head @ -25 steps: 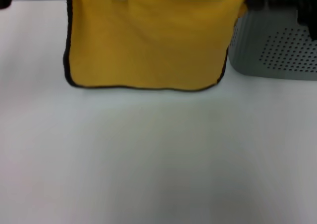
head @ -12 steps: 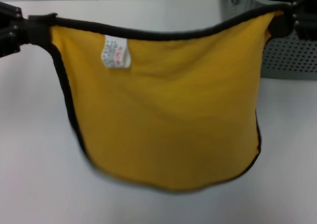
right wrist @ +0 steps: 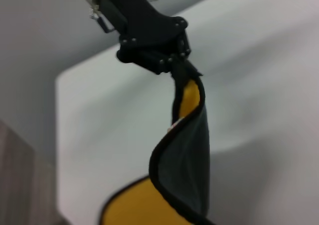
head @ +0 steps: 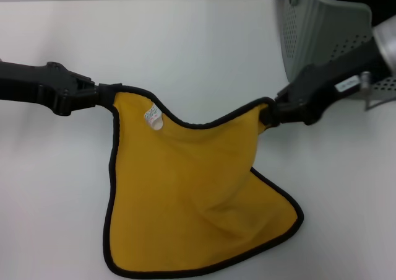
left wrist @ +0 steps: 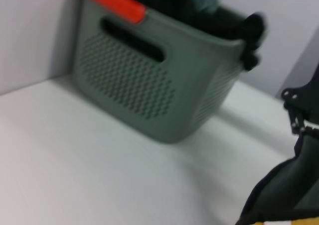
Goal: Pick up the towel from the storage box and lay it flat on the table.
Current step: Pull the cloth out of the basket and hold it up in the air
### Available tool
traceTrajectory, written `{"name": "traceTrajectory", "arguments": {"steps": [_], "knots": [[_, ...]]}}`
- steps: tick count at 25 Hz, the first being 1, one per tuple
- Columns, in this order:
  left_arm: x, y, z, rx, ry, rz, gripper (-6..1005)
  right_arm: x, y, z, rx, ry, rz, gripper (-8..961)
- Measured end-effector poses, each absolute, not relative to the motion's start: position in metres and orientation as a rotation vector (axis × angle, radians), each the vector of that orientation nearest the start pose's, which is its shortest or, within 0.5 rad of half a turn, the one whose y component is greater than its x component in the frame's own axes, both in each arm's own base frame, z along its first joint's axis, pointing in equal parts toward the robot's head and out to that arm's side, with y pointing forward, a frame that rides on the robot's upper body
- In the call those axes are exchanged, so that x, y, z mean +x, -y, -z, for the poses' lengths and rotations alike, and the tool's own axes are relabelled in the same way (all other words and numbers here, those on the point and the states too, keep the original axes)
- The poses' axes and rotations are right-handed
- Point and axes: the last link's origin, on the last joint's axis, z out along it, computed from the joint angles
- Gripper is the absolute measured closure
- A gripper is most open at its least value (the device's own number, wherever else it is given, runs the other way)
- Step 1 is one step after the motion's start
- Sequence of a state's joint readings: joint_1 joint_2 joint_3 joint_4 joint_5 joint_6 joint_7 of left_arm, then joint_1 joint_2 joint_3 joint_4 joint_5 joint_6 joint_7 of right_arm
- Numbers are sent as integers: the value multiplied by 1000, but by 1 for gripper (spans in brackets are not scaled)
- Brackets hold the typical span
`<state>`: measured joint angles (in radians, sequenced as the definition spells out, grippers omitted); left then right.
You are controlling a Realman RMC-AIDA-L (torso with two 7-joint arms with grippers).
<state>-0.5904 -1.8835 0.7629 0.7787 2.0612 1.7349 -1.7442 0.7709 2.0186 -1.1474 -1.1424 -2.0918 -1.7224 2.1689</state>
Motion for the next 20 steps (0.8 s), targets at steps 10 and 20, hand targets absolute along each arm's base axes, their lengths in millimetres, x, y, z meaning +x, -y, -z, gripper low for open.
{"name": "traceTrajectory", "arguments": {"steps": [10, 20], "knots": [[-263, -372, -81, -2704, 807, 368, 969, 115, -398, 6, -2875, -476, 26, 913], [-262, -389, -77, -2627, 778, 312, 968, 107, -414, 45, -2797, -331, 125, 909]]}}
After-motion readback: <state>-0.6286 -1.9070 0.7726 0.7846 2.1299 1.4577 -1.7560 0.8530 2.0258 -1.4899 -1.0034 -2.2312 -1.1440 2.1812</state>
